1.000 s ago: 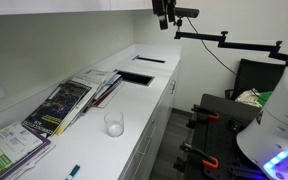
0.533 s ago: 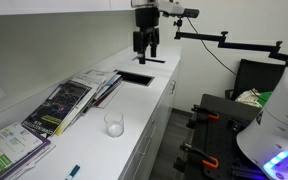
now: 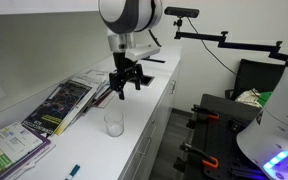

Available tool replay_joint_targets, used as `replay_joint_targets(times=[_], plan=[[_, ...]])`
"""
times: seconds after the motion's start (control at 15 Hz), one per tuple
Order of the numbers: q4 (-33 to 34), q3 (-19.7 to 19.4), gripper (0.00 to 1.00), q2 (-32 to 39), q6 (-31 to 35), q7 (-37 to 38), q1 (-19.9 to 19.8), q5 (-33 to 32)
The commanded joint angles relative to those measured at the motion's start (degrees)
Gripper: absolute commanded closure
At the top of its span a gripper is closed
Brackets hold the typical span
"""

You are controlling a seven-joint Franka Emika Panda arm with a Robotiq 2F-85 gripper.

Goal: Move the glass to the right

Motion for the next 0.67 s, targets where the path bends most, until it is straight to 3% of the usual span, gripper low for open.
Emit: replay_joint_targets(times=[0.0,0.33,0.6], plan=[[6.7,0.3,0.00,8.5,1.1,4.2,0.6,0.0],[14.4,-1.0,0.00,16.9,1.6,7.9,1.4,-0.9],[14.2,-0.4,0.00,17.2,2.0,5.9,0.5,-0.1]])
